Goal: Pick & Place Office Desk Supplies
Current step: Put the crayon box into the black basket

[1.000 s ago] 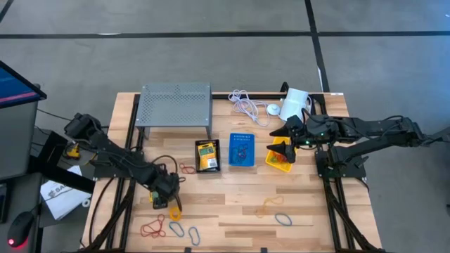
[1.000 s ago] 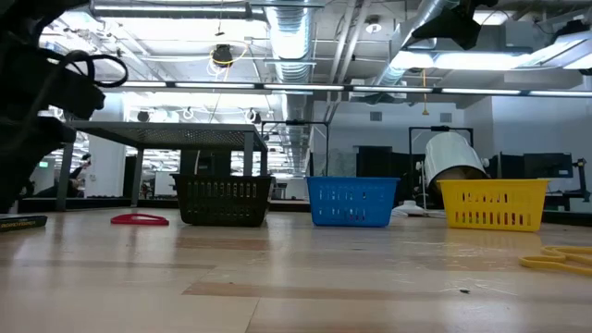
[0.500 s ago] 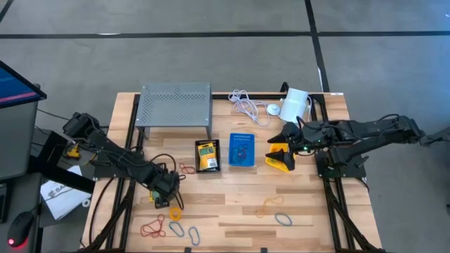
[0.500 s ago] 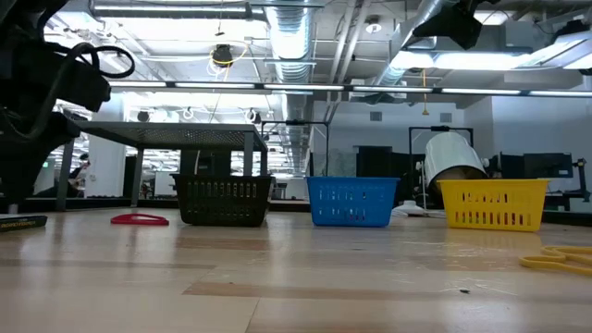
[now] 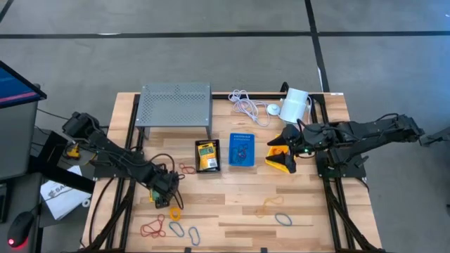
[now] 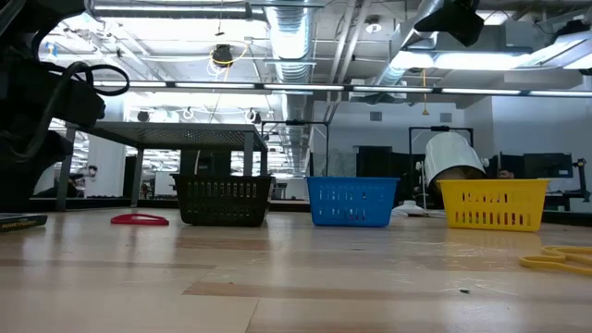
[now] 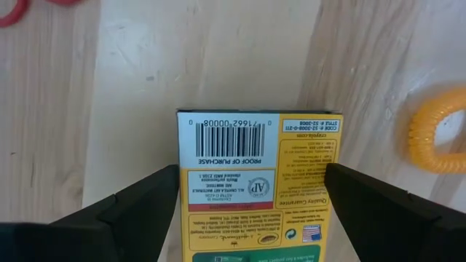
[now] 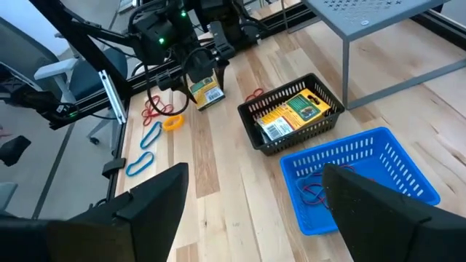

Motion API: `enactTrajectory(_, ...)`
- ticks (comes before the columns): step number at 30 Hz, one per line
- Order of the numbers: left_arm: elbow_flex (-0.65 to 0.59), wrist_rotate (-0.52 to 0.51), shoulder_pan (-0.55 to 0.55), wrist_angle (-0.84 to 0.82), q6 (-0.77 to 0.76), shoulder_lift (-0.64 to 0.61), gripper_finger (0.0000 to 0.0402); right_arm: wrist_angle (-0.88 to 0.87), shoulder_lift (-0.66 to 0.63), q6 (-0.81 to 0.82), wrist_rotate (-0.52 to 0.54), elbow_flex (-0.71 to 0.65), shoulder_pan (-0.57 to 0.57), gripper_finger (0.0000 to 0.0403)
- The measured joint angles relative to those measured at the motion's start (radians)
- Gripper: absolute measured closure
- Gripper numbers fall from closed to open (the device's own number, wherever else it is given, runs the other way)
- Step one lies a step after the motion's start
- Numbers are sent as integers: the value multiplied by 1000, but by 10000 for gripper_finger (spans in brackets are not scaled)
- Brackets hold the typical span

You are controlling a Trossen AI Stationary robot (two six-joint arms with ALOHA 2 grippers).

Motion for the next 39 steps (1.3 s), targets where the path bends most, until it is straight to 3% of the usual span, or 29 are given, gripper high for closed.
enactTrajectory(25, -34, 49, 22, 51, -23, -10, 89, 3, 0, 0, 0, 0, 5, 94)
enactTrajectory(32, -39, 32, 41, 65, -23, -86, 130, 3, 0, 0, 0, 0, 5, 94)
enactTrajectory(39, -82, 54, 39, 140, -24, -97, 208, 3, 0, 0, 0, 0, 5, 94)
